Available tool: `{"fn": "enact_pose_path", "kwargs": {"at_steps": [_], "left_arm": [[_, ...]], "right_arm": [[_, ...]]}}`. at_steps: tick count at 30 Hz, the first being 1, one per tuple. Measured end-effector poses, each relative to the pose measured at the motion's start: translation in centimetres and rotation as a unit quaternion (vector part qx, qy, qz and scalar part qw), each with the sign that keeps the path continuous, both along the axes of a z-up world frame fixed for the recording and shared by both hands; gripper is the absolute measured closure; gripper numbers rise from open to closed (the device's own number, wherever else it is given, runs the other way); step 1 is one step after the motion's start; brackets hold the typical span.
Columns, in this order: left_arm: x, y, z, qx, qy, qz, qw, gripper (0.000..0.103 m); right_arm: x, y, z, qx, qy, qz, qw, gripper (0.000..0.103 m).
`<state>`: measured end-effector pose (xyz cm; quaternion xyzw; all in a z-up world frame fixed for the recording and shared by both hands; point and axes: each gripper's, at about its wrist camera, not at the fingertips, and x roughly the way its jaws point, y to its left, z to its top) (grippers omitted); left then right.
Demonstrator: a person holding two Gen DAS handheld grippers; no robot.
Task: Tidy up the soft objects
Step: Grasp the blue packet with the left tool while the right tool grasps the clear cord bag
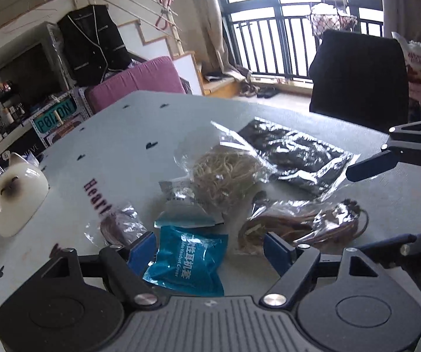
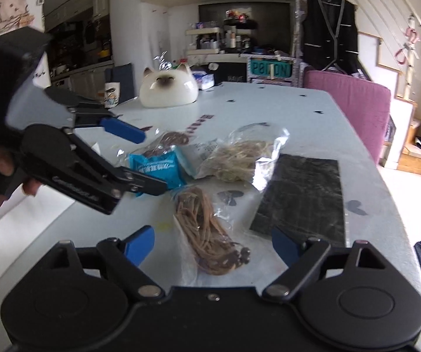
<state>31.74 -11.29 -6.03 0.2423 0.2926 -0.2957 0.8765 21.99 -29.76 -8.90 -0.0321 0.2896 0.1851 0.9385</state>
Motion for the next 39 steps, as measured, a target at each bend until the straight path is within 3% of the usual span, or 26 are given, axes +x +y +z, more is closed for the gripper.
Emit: {"fn": "enact_pose_path", "kwargs": {"at_steps": [2,4,5,7,10,16,18,20,22,29,39], "left_arm": [[0.8,-0.1,-0.5,0.010,0.014,0.000,0.9998,0.022],[1.1,0.0,-0.4,-0.001,0.014,-0.003,0.9999,0.022],[1.1,0.0,-0.3,0.000,0.006,-0.006,1.0000,0.022],[1.4,-0.4,-0.7,0.024,0.003,-0.003,0.9997,0.022],[2.4,-0.8,-1.0,0.040,0.033,0.017,0.9985,0.022],[3.4,-0.4,-1.0,0.038,0.059,0.041,0.9967,0.023],[3.3,-0.3,-0.9,0.037,0.064,0.040,0.9965,0.027],[3.2,-0.1,-0.8,0.027,0.078,0.043,0.9957,0.041],[3.0,0.1,-0.7,0.016,0.092,0.052,0.9942,0.045],[0.6,0.1,-0.6,0.016,0.081,0.061,0.9948,0.050],[-3.6,1.8,0.5,-0.044,0.085,0.107,0.9896,0.053]], "right_arm": [[0.4,0.3,-0.5,-0.007,0.014,0.006,1.000,0.018],[0.7,0.5,-1.1,-0.012,0.028,0.005,1.000,0.032],[0.5,0.6,-1.1,-0.017,0.027,0.005,0.999,0.033],[0.1,0.9,-1.1,-0.026,0.026,0.013,0.999,0.039],[-0.7,1.2,-1.0,-0.034,0.026,0.020,0.999,0.043],[-3.0,1.4,-0.5,-0.043,0.045,0.028,0.998,0.048],[-4.0,1.3,-0.3,-0.042,0.050,0.031,0.997,0.048],[-4.9,1.2,-0.2,-0.043,0.055,0.032,0.997,0.048],[-5.8,1.1,-0.1,-0.043,0.059,0.032,0.997,0.048],[-8.8,1.2,0.2,-0.047,0.071,0.039,0.996,0.049],[-10.7,1.4,0.2,-0.034,0.072,0.008,0.997,0.058]]}}
